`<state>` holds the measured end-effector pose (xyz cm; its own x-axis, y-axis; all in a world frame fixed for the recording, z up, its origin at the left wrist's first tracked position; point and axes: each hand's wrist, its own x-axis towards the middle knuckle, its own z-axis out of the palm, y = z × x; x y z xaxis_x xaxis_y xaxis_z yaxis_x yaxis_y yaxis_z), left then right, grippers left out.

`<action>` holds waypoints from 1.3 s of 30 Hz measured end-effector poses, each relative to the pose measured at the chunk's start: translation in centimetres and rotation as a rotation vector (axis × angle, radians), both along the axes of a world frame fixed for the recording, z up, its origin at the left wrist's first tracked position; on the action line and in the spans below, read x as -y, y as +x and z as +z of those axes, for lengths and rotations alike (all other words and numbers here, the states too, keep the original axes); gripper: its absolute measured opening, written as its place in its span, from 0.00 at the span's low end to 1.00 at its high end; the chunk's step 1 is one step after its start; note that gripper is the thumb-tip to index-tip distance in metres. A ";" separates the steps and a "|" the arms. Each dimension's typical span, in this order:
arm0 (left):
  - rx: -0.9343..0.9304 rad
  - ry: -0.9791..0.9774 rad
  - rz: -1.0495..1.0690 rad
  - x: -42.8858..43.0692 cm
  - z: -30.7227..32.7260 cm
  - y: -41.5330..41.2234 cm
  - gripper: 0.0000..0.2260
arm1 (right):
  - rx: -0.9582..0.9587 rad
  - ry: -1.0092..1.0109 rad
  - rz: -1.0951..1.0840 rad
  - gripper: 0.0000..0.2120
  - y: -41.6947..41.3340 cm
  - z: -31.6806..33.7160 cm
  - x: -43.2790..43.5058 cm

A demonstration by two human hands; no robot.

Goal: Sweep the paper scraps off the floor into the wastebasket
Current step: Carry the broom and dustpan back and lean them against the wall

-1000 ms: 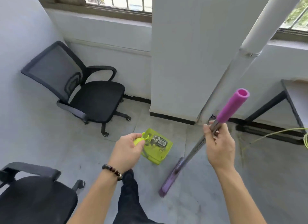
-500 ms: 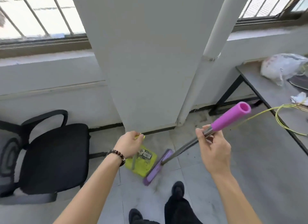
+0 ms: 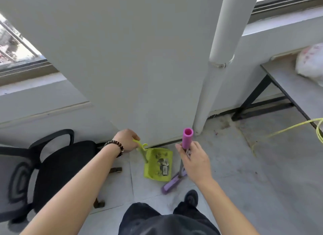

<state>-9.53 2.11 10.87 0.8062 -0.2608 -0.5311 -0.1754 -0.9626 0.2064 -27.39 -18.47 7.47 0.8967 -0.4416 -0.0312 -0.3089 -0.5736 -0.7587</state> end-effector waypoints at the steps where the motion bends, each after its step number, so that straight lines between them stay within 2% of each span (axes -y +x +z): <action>1: -0.007 0.018 -0.020 0.6 -0.4 0.6 0.14 | -0.007 -0.002 0.005 0.12 0.4 0.1 0.1; 8: -0.036 0.034 -0.222 4.0 -3.1 6.1 0.14 | -0.088 0.023 -0.012 0.12 2.4 -0.8 -0.5; 11: -0.035 -0.020 -0.226 4.6 -4.1 7.9 0.13 | -0.105 0.052 -0.031 0.12 3.4 -1.2 -1.6; 14: -0.055 -0.153 -0.103 4.0 -5.5 9.5 0.12 | -0.143 0.014 0.013 0.10 4.7 -1.7 -2.8; 20: -0.158 -0.420 0.348 0.6 -6.6 12.6 0.21 | -0.257 -0.044 0.056 0.17 11.5 -2.8 -3.9; 23: -0.253 -0.511 0.465 -1.7 -6.5 13.7 0.25 | -0.312 -0.079 0.069 0.17 16.9 -3.4 -4.3; 28: -0.100 -0.464 0.373 -5.0 -6.5 13.5 0.25 | -0.396 -0.122 0.076 0.21 24.0 -5.1 -5.0; 33: 0.120 -0.335 0.183 -7.0 -5.6 14.3 0.26 | -0.480 -0.148 0.062 0.22 25.9 -5.5 -5.1; 36: 0.140 -0.303 0.175 -6.7 -5.3 15.0 0.25 | -0.456 -0.074 0.070 0.25 24.8 -4.8 -4.6; 39: 0.147 -0.260 0.136 -6.7 -5.5 14.9 0.25 | -0.357 -0.067 0.074 0.32 23.7 -1.1 -3.4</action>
<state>5.33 8.81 5.35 0.9059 -0.2573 -0.3365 -0.0949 -0.8975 0.4308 -3.73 -15.12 6.41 0.8642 -0.3878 -0.3206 -0.5030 -0.6489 -0.5709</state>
